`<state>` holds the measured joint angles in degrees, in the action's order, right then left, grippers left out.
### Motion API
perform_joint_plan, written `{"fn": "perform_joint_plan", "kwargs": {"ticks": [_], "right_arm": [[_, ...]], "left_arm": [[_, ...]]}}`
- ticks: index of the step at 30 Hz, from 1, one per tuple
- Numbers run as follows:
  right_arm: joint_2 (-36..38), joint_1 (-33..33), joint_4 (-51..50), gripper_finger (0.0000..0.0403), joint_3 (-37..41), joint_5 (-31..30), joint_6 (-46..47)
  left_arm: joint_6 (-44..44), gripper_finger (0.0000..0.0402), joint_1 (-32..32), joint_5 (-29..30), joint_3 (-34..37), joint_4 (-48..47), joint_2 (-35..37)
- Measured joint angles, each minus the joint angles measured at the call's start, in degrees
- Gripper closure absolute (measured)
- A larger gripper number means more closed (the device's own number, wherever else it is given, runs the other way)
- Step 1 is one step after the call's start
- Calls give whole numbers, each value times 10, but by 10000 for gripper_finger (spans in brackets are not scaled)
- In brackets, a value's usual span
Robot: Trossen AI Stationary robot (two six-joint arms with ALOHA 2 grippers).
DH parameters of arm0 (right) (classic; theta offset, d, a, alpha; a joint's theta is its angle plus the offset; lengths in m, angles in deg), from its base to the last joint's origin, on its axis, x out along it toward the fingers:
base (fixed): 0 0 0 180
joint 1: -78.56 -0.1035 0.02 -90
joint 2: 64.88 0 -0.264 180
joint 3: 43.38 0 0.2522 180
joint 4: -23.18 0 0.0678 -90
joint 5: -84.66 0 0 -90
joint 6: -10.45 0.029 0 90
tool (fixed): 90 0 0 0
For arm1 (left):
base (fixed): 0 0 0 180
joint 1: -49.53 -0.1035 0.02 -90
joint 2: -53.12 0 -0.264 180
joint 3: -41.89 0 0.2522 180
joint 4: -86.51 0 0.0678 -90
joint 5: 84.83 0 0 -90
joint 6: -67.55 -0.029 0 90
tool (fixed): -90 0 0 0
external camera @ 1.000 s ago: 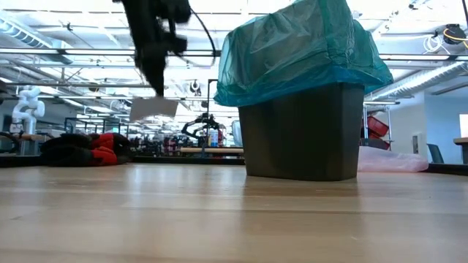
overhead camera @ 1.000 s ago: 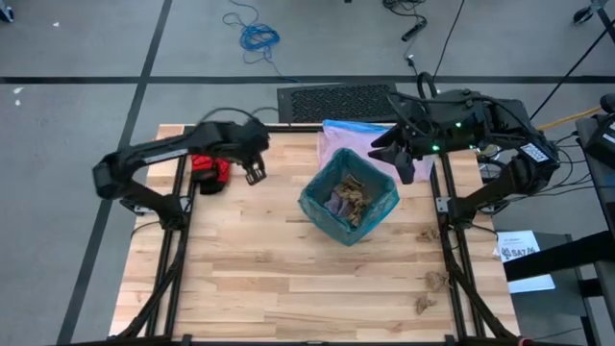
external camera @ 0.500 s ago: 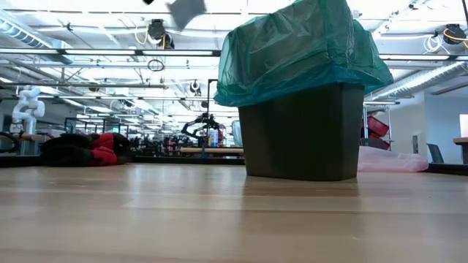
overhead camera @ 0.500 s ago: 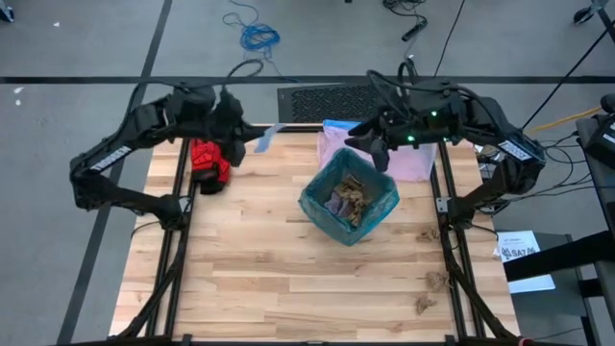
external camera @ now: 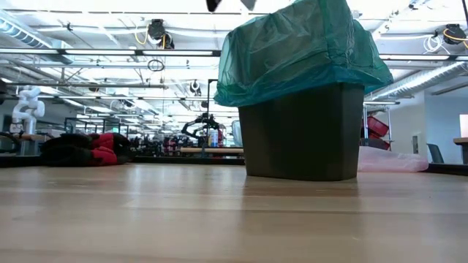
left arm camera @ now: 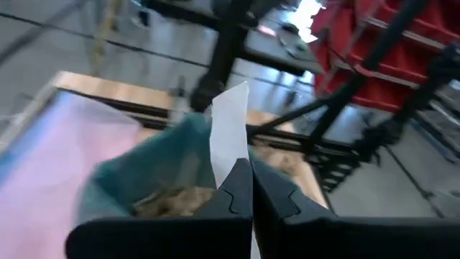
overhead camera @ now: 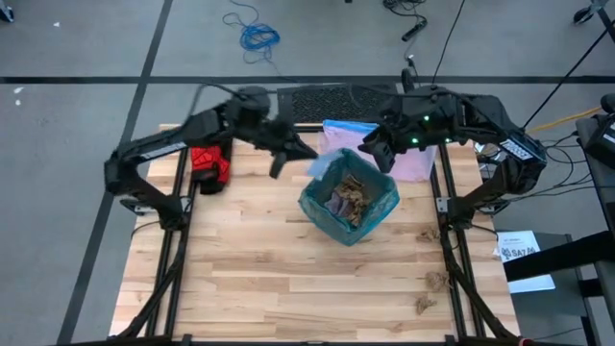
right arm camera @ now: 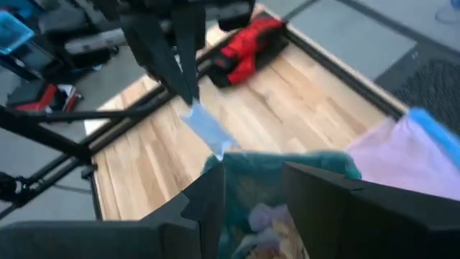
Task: Place trash/remove bag and relplace
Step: Put the piece of white cardboard into the black trash bin, then put the brown napkin into the black trash bin
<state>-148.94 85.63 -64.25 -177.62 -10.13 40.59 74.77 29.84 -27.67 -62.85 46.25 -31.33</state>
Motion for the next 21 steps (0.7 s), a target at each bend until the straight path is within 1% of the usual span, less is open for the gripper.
{"fn": "perform_joint_plan", "kwargs": {"ticks": [3,9,12,16,19,21], "right_arm": [[1,0,-22,273,0,6,7],[2,0,-55,273,0,25,14],[2,0,-62,273,0,38,24],[2,0,-80,273,0,54,41],[2,0,-118,273,0,69,62],[2,-2,-165,273,0,83,85]], "left_arm": [[0,401,17,-16,0,6,-39],[-1,395,36,-16,0,9,-96],[-1,371,37,-17,0,22,-107],[-1,323,36,-21,0,53,-107],[-1,289,27,-21,0,64,-104],[0,279,14,-21,-14,53,-102]]}}
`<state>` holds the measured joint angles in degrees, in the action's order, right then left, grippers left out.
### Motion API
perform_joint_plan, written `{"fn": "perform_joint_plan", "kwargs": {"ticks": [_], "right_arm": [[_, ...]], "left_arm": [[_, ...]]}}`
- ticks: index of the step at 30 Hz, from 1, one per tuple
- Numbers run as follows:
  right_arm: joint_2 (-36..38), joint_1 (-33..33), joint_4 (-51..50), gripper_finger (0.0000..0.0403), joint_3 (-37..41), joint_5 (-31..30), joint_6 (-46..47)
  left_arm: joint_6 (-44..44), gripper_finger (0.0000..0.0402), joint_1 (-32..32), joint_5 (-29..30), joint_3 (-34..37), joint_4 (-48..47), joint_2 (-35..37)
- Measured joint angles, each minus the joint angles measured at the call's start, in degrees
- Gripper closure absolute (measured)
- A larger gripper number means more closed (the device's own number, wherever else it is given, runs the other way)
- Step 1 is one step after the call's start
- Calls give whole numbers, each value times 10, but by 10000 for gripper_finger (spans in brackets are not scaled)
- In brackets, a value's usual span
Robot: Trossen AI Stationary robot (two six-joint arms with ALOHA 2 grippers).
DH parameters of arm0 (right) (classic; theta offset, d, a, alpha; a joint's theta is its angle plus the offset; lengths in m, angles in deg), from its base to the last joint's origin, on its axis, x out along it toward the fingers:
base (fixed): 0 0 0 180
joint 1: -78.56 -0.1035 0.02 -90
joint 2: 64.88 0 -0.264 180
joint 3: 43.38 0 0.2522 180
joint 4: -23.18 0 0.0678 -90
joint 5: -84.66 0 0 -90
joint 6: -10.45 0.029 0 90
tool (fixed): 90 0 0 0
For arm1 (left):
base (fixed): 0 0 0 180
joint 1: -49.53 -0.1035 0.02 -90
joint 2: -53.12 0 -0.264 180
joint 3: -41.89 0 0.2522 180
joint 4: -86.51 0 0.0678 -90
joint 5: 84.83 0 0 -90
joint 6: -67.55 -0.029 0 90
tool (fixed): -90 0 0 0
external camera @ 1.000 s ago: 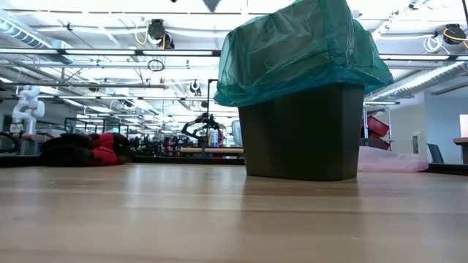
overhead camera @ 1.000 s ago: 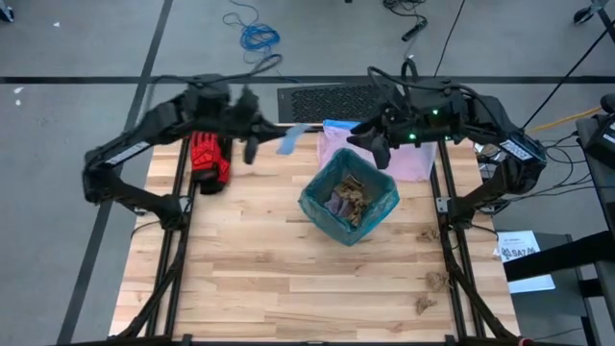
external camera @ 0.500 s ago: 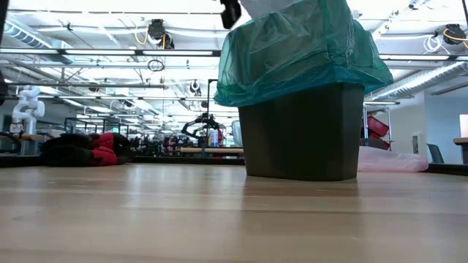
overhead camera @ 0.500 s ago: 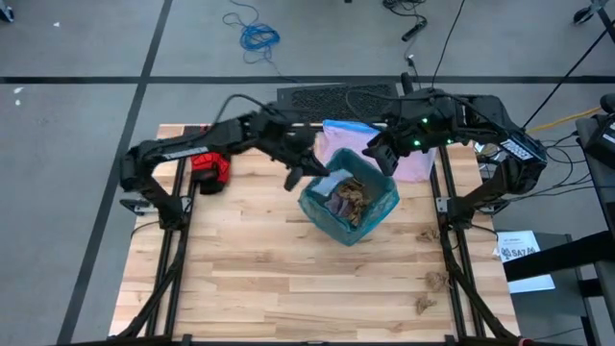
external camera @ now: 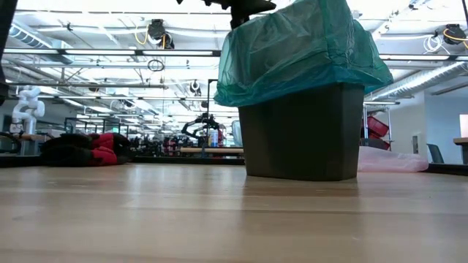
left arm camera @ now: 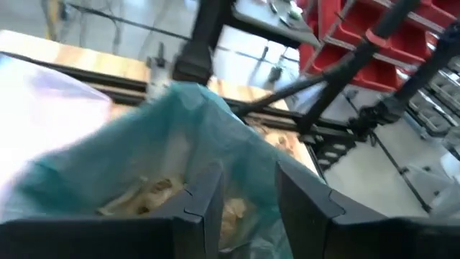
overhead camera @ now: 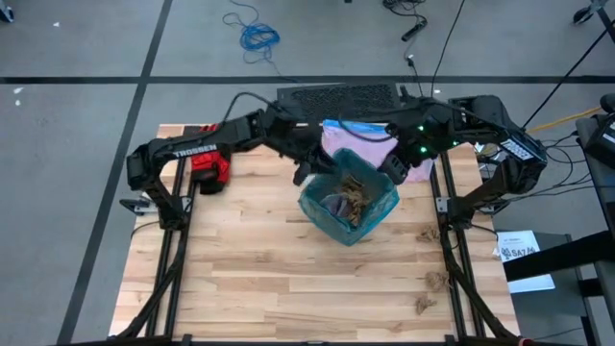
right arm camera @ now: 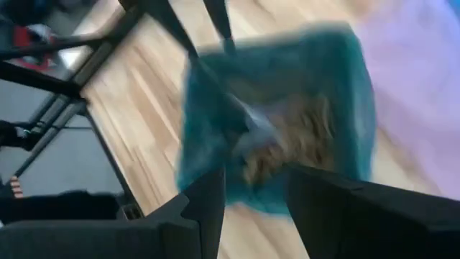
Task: Place trash/remove bag and relplace
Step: Put the brown napkin into the black trash bin
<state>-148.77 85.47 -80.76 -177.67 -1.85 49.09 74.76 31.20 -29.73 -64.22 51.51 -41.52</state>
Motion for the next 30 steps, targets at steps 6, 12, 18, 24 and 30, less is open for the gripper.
{"fn": "perform_joint_plan", "kwargs": {"ticks": [6,12,18,24,30], "right_arm": [[16,-41,5,273,63,31,54],[47,-97,0,273,220,76,108],[88,-175,1,273,371,105,203],[113,-222,2,273,491,86,272],[112,-236,15,255,605,53,251]], "left_arm": [[-3,310,-75,22,-73,-98,50],[-16,390,-167,22,-104,-104,117],[-16,398,-243,23,-103,-145,162],[-21,400,-269,23,-103,-182,173],[-46,400,-268,21,-103,-189,172]]}}
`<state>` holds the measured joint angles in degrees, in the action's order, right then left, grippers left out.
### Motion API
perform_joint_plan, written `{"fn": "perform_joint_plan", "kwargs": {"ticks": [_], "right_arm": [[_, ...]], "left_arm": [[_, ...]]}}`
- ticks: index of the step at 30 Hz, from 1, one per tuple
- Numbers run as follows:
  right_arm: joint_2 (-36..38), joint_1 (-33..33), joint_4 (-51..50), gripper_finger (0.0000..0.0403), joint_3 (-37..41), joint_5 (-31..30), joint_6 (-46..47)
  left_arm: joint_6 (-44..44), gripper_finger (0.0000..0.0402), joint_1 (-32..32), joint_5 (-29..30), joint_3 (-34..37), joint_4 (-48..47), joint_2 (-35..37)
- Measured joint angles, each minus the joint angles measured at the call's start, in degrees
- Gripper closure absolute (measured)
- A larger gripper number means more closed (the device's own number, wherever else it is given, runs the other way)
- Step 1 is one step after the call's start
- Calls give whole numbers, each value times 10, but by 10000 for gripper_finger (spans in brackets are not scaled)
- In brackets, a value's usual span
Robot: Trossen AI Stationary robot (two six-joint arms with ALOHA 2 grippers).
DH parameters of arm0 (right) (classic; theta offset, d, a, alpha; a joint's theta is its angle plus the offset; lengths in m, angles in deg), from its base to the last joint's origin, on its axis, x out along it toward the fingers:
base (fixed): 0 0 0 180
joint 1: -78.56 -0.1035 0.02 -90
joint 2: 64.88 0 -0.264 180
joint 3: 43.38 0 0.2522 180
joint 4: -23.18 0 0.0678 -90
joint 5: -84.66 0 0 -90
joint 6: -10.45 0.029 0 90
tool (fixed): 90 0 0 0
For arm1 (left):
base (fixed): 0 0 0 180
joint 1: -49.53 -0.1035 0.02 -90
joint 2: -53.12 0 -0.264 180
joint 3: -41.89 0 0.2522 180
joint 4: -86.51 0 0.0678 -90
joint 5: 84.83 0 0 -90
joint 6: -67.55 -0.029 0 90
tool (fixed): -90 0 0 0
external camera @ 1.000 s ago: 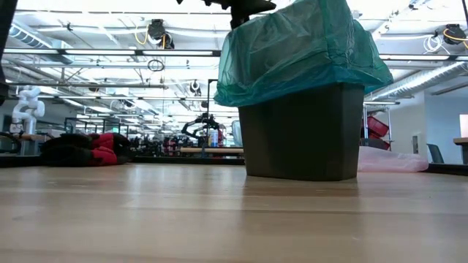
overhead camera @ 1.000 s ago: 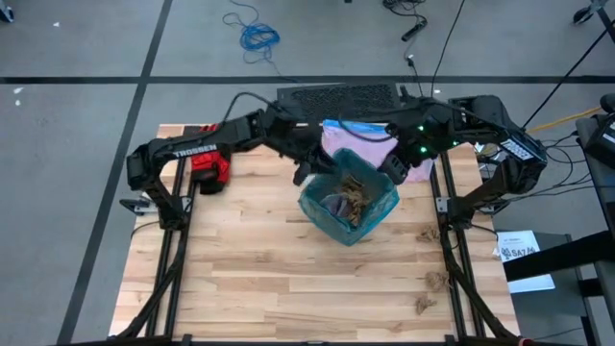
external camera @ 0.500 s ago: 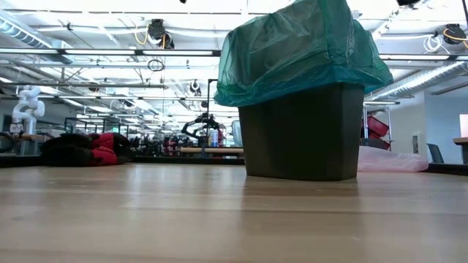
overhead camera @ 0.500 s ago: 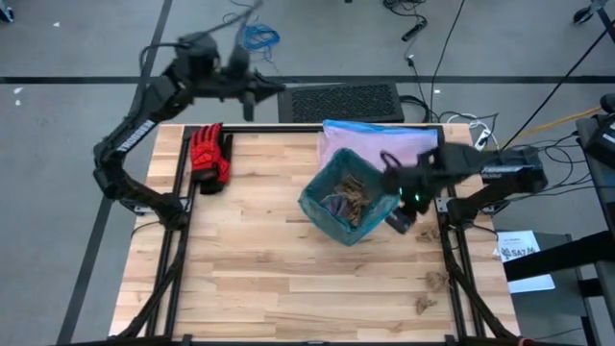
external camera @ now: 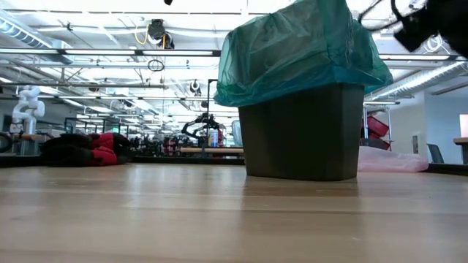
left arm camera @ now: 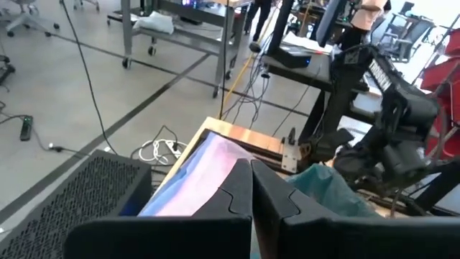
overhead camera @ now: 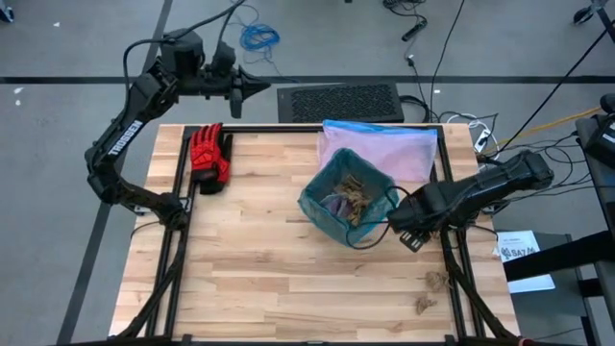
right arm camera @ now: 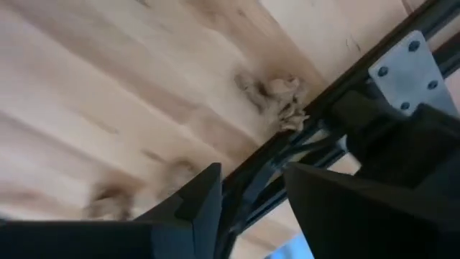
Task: Place trash/remove bag and relplace
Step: Put the brown napkin into the black trash bin
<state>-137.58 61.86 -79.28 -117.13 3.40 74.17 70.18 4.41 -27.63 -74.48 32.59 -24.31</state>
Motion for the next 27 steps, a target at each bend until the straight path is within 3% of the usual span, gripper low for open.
{"fn": "perform_joint_plan", "kwargs": {"ticks": [13,22,27], "right_arm": [[-6,-7,46,187,123,-85,-213],[-6,-7,54,189,141,-73,-300],[-6,-11,78,190,136,-23,-271]], "left_arm": [[0,400,0,0,0,2,0],[0,401,0,0,0,2,0],[0,401,0,0,0,2,0]]}}
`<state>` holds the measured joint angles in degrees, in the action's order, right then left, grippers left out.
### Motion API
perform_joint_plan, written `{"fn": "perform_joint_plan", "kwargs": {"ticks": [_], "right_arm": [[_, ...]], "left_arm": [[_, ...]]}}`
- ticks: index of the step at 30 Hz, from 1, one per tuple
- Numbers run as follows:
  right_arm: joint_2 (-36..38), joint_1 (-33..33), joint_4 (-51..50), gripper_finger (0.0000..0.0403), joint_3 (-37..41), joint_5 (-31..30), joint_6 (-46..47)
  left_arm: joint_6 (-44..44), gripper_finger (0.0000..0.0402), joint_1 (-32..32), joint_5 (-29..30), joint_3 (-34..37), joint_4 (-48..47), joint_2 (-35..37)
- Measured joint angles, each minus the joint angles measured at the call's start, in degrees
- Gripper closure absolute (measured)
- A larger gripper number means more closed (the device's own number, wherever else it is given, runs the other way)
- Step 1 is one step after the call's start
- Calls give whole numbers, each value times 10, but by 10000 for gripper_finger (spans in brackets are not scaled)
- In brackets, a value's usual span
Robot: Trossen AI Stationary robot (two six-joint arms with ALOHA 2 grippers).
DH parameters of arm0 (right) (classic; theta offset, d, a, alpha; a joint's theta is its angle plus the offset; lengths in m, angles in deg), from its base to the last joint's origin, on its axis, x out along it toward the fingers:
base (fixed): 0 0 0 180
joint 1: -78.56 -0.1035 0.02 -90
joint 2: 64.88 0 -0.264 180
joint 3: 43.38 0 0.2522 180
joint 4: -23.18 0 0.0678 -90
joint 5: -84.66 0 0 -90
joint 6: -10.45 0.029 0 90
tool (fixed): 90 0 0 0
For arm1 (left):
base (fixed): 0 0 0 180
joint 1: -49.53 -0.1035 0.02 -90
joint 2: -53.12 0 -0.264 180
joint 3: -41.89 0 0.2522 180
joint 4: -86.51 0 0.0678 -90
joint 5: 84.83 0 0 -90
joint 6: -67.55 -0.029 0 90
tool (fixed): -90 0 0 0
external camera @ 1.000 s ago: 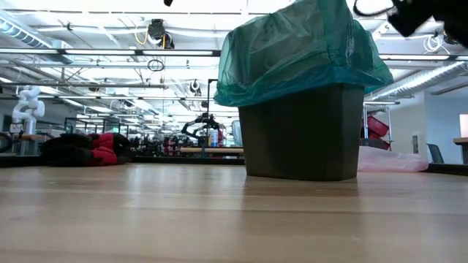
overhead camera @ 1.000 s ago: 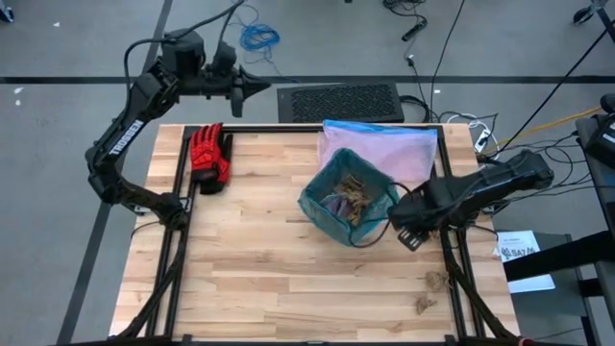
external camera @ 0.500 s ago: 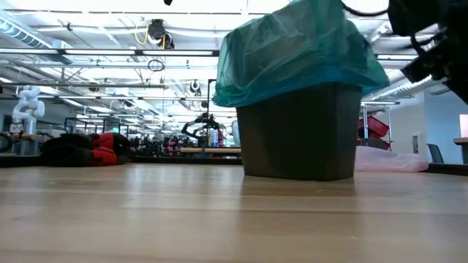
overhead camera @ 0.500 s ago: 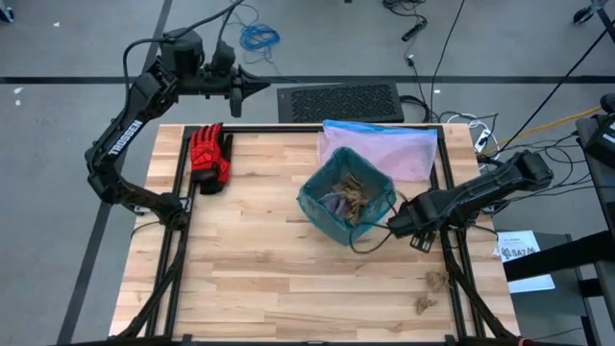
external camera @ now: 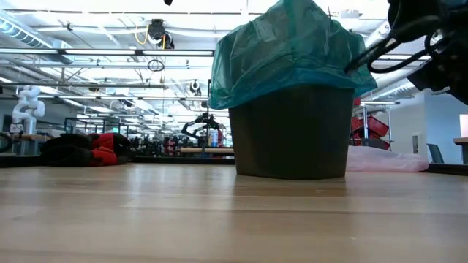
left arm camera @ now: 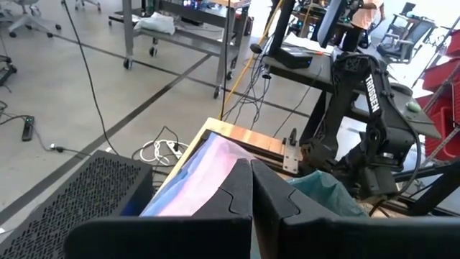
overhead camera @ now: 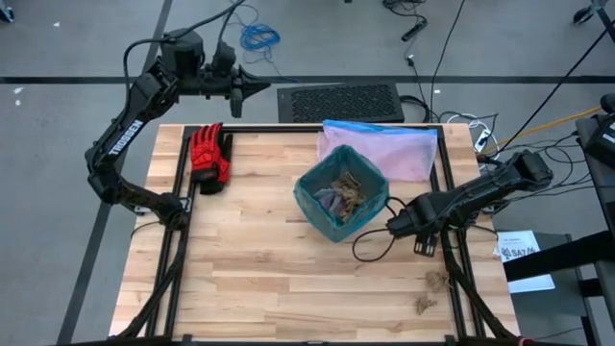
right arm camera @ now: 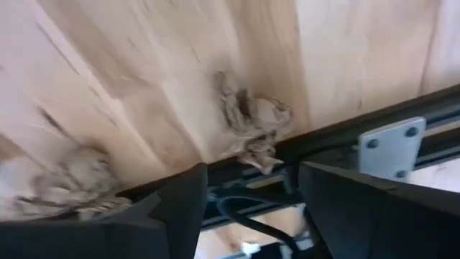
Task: Place trash/remove bag and relplace
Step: Put the brown napkin into the black trash bin
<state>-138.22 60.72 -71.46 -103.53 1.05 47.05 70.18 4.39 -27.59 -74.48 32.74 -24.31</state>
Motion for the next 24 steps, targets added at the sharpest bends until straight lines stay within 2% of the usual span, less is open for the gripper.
{"fn": "perform_joint_plan", "kwargs": {"ticks": [6,11,24], "right_arm": [[-6,-7,66,190,-2,29,83],[-46,-6,86,190,-2,-11,140],[-244,-6,85,190,5,-19,35]], "left_arm": [[0,401,0,0,0,0,0],[0,401,0,0,0,-1,0],[-1,401,0,0,0,-1,0]]}}
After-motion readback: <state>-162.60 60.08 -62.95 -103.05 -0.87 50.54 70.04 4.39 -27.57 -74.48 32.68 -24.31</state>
